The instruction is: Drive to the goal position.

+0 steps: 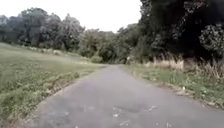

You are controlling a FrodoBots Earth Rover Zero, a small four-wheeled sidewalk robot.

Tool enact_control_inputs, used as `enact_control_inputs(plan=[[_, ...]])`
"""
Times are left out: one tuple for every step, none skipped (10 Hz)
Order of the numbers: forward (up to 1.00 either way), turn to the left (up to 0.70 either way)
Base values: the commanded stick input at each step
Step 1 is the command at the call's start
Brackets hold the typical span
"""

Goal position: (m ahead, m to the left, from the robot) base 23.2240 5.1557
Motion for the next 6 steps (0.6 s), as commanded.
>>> enact_control_inputs(plan=[[1.0,0.03],[1.0,0.03],[1.0,0.03],[1.0,0.03],[1.0,0.03],[1.0,0.02]])
